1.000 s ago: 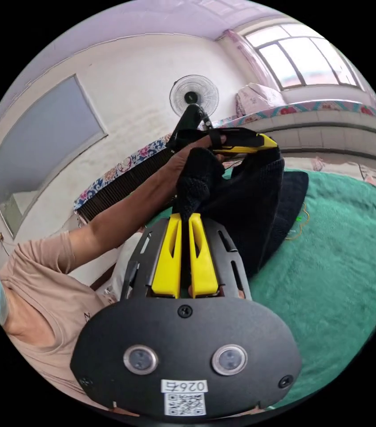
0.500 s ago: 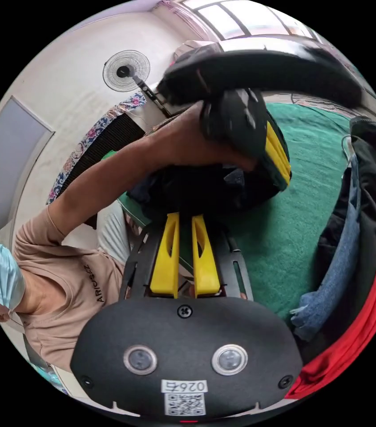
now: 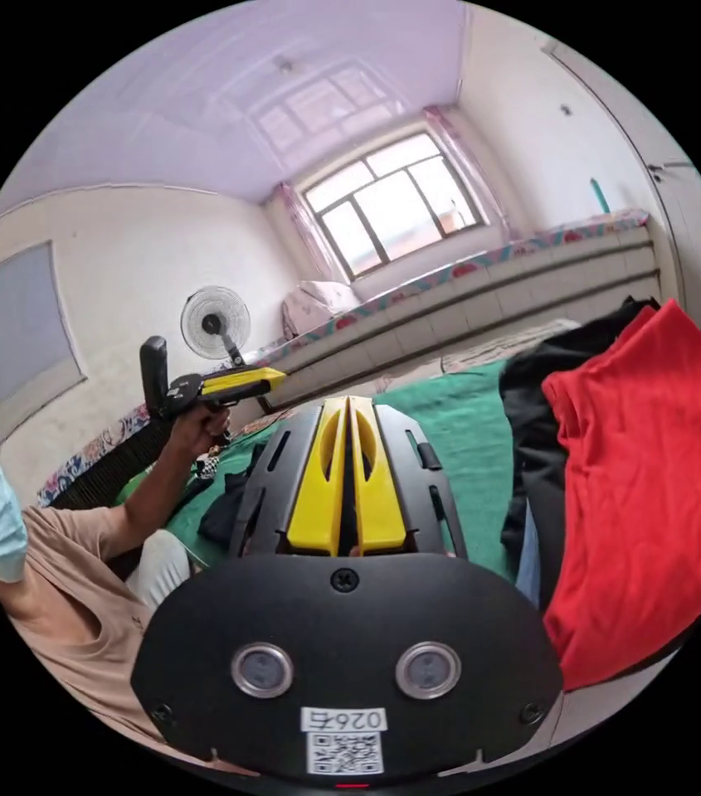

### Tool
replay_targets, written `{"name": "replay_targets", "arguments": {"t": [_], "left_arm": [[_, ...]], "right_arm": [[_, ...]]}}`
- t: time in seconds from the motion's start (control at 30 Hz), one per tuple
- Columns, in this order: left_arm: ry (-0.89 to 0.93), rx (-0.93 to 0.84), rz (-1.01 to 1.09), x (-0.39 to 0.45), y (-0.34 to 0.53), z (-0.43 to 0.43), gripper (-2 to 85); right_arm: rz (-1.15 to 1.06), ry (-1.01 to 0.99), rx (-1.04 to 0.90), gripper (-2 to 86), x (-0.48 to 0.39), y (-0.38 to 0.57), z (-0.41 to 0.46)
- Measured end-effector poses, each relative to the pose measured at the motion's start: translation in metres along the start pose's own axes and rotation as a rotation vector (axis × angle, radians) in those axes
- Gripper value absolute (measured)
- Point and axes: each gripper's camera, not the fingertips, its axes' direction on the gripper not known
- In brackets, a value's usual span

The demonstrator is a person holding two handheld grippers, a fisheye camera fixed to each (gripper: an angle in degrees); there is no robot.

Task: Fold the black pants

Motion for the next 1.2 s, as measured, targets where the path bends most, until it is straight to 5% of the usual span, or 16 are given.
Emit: {"name": "replay_targets", "arguments": {"t": [0.1,0.33,0.5,0.57,0.67,0.8,0.93,1.2], "left_arm": [[-0.085,0.020,-0.186,-0.070,0.100,-0.022,6.7],[-0.068,-0.260,-0.486,-0.155,0.310,0.027,24.0],[0.015,-0.548,-0.462,-0.166,0.342,0.097,14.2],[-0.057,-0.748,-0.316,-0.160,0.326,0.137,4.6],[-0.106,-0.850,-0.100,-0.154,0.292,0.163,2.0],[0.095,-0.603,-0.187,-0.188,0.232,0.155,2.2],[0.575,0.072,-0.572,-0.266,0.154,0.151,6.5],[0.652,-0.179,-0.419,-0.203,0.101,0.269,3.7]], "right_arm": [[-0.125,-0.012,-0.059,3.4,-0.039,-0.002,0.035],[-0.350,-0.107,-0.490,9.1,-0.136,0.021,0.208],[-0.542,0.096,-0.700,5.5,-0.172,0.049,0.308],[-0.563,0.180,-0.933,0.3,-0.166,0.068,0.345],[-0.503,0.248,-1.001,-0.8,-0.148,0.070,0.338],[-0.414,0.533,-0.845,-1.1,-0.118,0.045,0.278],[-0.185,0.523,-0.574,-1.0,-0.082,0.033,0.192],[-0.253,0.276,-0.430,-0.9,-0.105,0.041,0.173]]}}
